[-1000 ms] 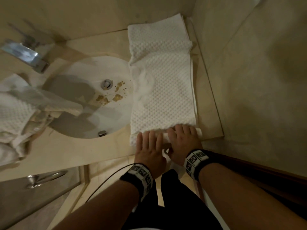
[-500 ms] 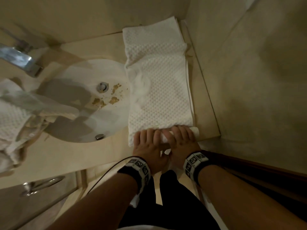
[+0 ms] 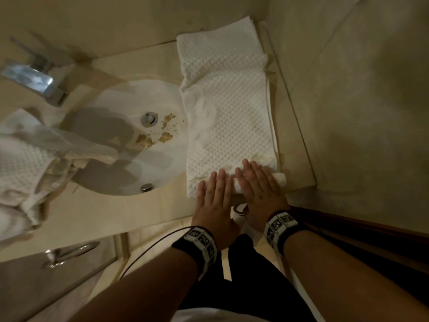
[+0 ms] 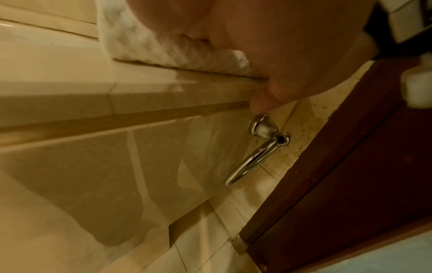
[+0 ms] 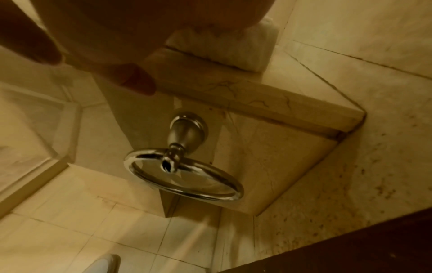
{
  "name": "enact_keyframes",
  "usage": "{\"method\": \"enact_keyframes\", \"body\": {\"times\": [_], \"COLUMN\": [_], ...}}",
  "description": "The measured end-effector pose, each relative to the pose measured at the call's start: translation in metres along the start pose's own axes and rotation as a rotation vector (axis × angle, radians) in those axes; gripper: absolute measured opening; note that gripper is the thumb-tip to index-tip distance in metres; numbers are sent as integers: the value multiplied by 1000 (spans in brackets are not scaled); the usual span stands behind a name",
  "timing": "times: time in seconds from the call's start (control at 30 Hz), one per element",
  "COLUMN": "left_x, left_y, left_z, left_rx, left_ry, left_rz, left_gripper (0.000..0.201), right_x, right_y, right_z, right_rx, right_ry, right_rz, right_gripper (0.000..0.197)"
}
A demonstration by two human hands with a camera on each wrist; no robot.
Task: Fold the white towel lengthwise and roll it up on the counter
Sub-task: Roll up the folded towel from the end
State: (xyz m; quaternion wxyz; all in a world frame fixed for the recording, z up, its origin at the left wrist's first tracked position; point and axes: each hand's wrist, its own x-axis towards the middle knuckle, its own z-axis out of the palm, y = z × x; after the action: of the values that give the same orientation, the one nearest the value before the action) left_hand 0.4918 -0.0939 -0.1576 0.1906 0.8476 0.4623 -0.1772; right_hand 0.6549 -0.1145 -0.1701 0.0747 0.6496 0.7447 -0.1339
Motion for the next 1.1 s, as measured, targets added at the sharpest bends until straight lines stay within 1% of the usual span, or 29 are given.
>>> {"method": "enact_keyframes", "body": {"times": [0.1,0.2,0.3,0.4,0.53,0.6,0.67,0.73,0.8,0.83,0.9,0.93,1.0,1.03,1.07,1.1], "left_x": [3,9,10,17,35,38,35,27,17,12,6,7,12,14,15,17], "left_y": [-1,0,-3,-5,-5,-4,-4,-6,-11,-14,-18,-20,-19,-18,-18,-19], "left_z": [-5,-11,-20,-29,-32,-32,-30,-28,-29,-32,-42,-47,-56,-59,-62,-64], "left_rx": [-20,-76,-86,-86,-137,-156,-162,-126,-16,44,125,135,138,136,133,128], "left_ry": [-11,-30,-49,-40,-40,-36,-11,9,1,-3,47,79,98,95,87,75], "left_rz": [-21,-29,-11,-15,-62,-66,-56,-36,-11,9,41,46,60,65,67,67], "left_gripper": [111,113,114,112,102,98,89,83,87,85,73,65,53,50,48,48], "right_x": [6,15,23,35,44,47,49,47,45,45,45,45,41,37,33,27], "right_y": [-6,-2,4,8,12,14,15,15,14,14,15,14,13,14,14,16], "right_z": [-7,-15,-20,-23,-31,-34,-34,-32,-30,-30,-28,-28,-30,-31,-33,-35], "right_rx": [48,56,83,105,145,160,159,141,136,144,138,131,143,155,158,144], "right_ry": [-38,-66,-116,-165,-279,-314,-331,-325,-311,-298,-271,-267,-264,-234,-154,-41], "right_rz": [59,64,51,67,61,71,61,49,48,50,48,42,30,27,14,-12], "right_gripper": [110,111,103,90,77,74,73,74,74,74,75,76,78,78,77,73]}}
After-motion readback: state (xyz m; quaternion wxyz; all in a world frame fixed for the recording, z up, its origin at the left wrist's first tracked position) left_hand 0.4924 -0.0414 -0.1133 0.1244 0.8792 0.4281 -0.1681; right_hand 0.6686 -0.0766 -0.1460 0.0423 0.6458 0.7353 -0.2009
